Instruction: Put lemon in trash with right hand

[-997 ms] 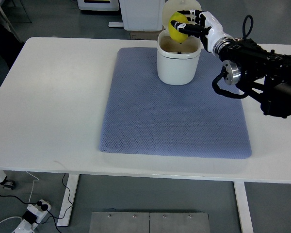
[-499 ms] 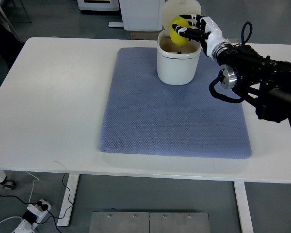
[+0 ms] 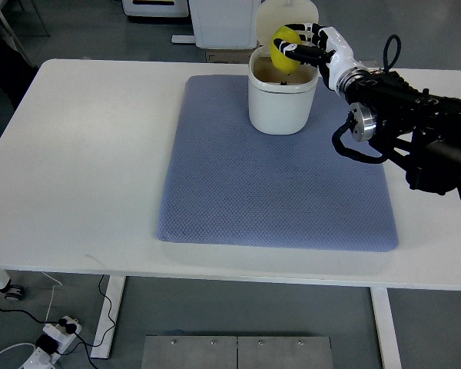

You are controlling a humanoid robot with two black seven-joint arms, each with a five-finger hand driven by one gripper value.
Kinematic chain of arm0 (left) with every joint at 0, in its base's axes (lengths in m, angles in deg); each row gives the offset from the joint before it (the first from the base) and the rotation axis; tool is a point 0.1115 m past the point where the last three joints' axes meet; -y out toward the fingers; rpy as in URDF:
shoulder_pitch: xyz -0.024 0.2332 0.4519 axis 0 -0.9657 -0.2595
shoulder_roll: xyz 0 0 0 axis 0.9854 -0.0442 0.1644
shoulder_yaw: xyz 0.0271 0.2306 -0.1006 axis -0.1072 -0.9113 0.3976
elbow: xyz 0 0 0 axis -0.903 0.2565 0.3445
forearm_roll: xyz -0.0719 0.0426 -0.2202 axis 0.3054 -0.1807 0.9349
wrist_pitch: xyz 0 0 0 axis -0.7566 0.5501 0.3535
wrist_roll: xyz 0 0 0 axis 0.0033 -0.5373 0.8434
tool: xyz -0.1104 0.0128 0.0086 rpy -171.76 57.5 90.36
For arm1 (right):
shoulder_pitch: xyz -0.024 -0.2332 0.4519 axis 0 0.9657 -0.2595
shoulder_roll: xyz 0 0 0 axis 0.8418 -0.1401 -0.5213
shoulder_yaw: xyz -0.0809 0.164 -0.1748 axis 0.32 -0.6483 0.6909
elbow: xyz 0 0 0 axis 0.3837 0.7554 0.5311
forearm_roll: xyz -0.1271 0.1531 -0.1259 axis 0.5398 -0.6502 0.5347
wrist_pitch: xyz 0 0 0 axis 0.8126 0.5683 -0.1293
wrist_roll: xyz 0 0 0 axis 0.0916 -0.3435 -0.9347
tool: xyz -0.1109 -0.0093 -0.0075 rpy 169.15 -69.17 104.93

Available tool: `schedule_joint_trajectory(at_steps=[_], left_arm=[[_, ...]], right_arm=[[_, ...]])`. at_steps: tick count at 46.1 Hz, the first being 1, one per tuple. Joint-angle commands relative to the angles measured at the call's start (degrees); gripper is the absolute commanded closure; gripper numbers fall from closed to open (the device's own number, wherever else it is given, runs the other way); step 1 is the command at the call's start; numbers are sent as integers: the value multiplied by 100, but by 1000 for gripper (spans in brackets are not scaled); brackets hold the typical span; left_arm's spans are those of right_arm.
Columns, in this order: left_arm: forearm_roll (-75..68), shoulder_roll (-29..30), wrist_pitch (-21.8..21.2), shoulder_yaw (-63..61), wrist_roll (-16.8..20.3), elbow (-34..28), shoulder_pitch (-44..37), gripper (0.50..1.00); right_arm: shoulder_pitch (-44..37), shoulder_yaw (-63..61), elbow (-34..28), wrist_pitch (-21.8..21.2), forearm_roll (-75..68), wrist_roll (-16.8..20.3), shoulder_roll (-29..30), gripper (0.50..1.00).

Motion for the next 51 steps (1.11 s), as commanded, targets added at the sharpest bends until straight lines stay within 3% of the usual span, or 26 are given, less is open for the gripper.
schedule_joint_trajectory(at_steps=[1, 15, 35, 45, 51], left_arm=[[0, 0, 0, 0, 0, 0, 0, 500], [0, 0, 0, 0, 0, 0, 0, 500], [0, 0, 0, 0, 0, 0, 0, 500], [0, 0, 0, 0, 0, 0, 0, 500], [0, 0, 0, 0, 0, 0, 0, 500]], right_arm=[[11, 0, 23, 0, 10, -1, -2, 837], [11, 0, 40, 0, 10, -1, -11, 804], [2, 0, 40, 0, 10, -1, -19, 695], [-7, 0, 32, 0, 10, -1, -19, 697], [-25, 27, 32, 0, 19, -1, -55, 745]])
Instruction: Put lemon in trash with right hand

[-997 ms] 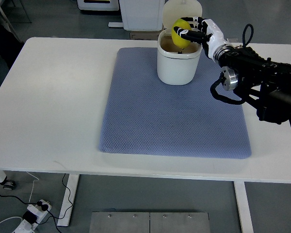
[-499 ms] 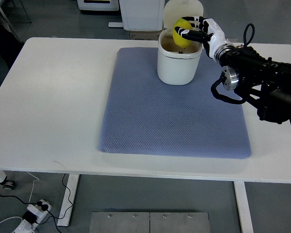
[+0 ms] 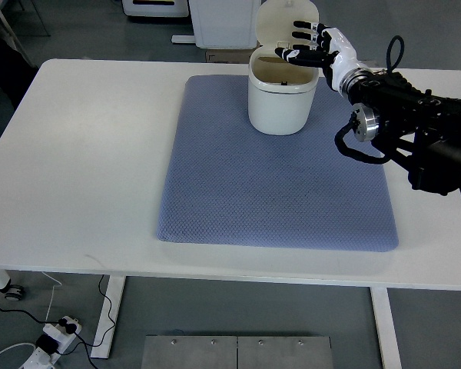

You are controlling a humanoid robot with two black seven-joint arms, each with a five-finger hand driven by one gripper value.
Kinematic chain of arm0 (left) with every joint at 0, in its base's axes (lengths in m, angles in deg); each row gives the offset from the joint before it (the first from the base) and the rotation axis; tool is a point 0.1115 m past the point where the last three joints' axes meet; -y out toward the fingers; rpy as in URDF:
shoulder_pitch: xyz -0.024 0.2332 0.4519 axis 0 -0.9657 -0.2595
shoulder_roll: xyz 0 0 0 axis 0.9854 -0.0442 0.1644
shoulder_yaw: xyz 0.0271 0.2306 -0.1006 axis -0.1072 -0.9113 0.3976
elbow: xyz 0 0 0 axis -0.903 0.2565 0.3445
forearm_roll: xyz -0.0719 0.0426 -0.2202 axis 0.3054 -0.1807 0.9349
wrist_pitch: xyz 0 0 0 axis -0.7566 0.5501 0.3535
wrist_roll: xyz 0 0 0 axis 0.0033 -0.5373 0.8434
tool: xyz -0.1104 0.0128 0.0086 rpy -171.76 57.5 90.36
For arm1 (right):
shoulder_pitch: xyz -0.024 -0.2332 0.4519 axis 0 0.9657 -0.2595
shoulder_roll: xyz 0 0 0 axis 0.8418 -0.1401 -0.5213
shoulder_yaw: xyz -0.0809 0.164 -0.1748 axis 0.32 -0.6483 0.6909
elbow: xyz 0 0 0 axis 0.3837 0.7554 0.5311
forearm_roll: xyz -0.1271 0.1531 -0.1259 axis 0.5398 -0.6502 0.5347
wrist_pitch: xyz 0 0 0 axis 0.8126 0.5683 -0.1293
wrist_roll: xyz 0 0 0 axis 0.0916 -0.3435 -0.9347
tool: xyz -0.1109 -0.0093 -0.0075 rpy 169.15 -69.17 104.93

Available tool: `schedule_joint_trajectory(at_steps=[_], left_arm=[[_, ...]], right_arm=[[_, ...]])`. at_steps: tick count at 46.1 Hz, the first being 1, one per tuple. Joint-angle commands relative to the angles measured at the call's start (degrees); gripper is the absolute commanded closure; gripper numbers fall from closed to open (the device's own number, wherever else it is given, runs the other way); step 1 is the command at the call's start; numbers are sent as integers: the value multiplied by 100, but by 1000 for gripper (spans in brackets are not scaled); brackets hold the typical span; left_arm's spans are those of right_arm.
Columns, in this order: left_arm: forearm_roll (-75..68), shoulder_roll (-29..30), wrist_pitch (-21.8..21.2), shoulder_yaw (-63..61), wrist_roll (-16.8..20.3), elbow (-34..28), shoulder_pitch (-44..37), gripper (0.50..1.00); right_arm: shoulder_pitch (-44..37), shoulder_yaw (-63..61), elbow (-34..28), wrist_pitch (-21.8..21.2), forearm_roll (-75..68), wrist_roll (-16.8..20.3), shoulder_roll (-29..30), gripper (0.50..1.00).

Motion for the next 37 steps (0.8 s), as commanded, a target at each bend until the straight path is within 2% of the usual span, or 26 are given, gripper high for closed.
schedule_joint_trajectory(at_steps=[1, 5, 18, 37], left_arm=[[0, 0, 0, 0, 0, 0, 0, 500], [0, 0, 0, 0, 0, 0, 0, 500], [0, 0, 0, 0, 0, 0, 0, 500], [0, 0, 0, 0, 0, 0, 0, 500]], right_arm=[[-12, 28, -10, 0, 16, 0, -15, 753], [-30, 55, -19, -9, 16, 0, -50, 783], [-73, 81, -195, -79, 130, 26, -375, 774], [-47, 55, -793, -246, 447, 35, -1333, 766]])
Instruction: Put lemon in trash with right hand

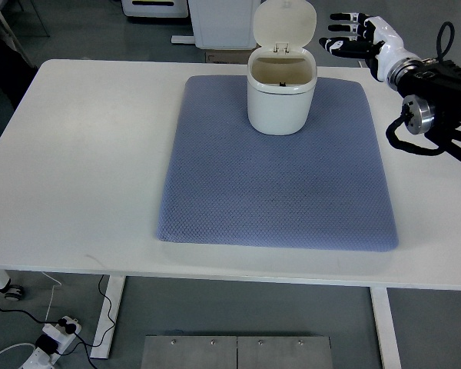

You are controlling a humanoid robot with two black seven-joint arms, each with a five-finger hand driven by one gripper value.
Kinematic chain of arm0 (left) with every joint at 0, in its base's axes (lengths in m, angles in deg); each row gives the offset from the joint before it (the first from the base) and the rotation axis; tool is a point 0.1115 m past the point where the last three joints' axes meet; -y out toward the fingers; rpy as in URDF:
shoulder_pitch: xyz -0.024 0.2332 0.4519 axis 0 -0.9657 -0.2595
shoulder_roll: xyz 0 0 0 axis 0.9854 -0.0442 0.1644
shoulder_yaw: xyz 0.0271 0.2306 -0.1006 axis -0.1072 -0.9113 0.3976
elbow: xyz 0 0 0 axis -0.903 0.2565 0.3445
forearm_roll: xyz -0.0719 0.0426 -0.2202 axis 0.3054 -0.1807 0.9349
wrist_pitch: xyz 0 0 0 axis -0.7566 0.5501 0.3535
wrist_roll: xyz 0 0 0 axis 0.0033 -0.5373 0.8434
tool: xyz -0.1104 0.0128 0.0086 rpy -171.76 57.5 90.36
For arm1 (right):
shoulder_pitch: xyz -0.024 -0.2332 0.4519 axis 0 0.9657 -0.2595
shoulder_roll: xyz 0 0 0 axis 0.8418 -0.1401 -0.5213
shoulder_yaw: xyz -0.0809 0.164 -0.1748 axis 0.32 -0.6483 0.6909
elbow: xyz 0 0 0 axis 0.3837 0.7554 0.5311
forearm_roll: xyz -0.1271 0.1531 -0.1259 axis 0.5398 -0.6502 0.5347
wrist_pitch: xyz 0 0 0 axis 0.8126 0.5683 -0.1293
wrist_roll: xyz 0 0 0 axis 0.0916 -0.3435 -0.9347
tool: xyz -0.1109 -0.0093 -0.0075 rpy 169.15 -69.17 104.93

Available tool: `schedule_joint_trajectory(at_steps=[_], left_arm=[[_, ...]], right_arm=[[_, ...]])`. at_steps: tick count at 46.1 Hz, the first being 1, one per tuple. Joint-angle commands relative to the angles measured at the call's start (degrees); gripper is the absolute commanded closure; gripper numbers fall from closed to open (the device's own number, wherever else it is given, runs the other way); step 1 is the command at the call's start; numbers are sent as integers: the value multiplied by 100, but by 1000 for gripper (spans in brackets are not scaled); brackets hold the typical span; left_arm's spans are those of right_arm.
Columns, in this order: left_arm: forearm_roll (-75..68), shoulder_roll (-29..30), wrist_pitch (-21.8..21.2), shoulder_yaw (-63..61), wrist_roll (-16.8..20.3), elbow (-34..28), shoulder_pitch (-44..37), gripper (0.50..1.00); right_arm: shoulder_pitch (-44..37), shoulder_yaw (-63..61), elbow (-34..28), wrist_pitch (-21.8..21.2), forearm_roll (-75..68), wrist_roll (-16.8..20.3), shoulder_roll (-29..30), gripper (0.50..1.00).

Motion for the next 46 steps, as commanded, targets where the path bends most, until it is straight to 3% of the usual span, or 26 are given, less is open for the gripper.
schedule_joint_trajectory(at_steps=[1, 9, 18, 46], left_arm=[[0, 0, 0, 0, -1, 0, 0, 500], [0, 0, 0, 0, -1, 0, 0, 500], [0, 0, 0, 0, -1, 0, 0, 500], [0, 0, 0, 0, -1, 0, 0, 500]], right_arm=[[28, -10, -92, 1, 0, -8, -154, 764], [72, -229, -92, 1, -61, 1, -313, 699], [502, -923, -83, 10, -70, 1, -339, 521], [1539, -2294, 66, 1, -9, -43, -462, 500]])
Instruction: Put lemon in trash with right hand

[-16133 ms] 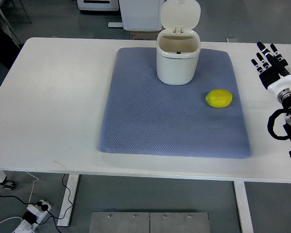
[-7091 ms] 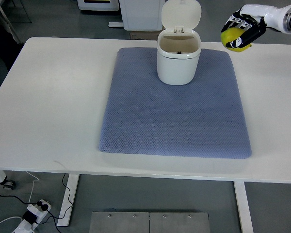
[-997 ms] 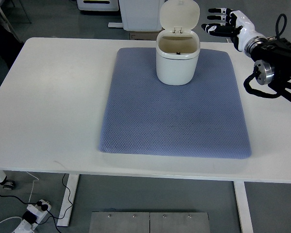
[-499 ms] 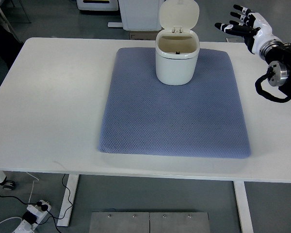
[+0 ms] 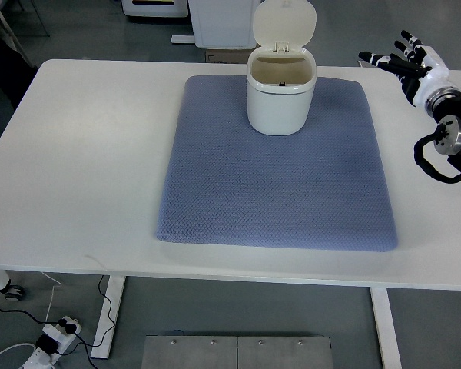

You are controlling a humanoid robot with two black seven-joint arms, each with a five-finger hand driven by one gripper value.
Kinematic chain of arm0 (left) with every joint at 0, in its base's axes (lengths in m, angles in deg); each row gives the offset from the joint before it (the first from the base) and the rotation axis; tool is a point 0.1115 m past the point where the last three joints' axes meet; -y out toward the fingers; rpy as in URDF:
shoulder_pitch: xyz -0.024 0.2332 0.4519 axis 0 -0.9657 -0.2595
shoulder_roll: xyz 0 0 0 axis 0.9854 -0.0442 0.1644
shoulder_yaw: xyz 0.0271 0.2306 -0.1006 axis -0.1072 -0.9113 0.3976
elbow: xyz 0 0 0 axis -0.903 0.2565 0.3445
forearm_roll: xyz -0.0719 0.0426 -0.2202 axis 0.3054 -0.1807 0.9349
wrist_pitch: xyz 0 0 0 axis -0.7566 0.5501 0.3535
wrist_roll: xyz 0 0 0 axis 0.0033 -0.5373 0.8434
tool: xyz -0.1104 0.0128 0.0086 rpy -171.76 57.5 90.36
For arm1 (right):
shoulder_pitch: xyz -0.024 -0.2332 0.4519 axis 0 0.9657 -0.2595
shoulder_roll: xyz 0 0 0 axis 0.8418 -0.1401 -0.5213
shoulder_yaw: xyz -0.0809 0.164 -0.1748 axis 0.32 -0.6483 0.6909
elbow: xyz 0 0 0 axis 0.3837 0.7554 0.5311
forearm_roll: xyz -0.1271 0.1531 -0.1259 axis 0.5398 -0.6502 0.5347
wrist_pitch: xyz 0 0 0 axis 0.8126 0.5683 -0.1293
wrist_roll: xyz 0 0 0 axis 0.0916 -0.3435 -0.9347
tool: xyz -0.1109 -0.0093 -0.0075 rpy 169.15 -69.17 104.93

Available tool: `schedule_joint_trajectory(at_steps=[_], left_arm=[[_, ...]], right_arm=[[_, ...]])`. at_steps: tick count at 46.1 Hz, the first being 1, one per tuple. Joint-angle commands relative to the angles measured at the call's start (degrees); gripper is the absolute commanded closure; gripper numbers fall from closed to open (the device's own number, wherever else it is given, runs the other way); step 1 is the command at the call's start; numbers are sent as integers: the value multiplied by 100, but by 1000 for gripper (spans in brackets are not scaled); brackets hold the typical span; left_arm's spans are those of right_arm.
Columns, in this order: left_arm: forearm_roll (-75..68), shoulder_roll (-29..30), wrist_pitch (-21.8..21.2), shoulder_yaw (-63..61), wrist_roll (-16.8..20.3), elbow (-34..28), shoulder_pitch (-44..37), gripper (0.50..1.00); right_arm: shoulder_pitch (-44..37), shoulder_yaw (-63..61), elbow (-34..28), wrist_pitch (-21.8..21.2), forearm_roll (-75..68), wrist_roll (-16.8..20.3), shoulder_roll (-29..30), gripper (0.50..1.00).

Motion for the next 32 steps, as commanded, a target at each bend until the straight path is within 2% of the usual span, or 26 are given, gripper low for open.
schedule_joint_trajectory(at_steps=[1, 22, 32], left_arm=[[0, 0, 0, 0, 0, 0, 1, 500], [0, 0, 0, 0, 0, 0, 1, 500], [0, 0, 0, 0, 0, 0, 1, 500]], right_arm=[[103, -236, 30, 4, 0, -30, 3, 500], [1026, -1994, 65, -5, 0, -39, 231, 500], [1378, -2969, 56, -14, 0, -39, 688, 500]])
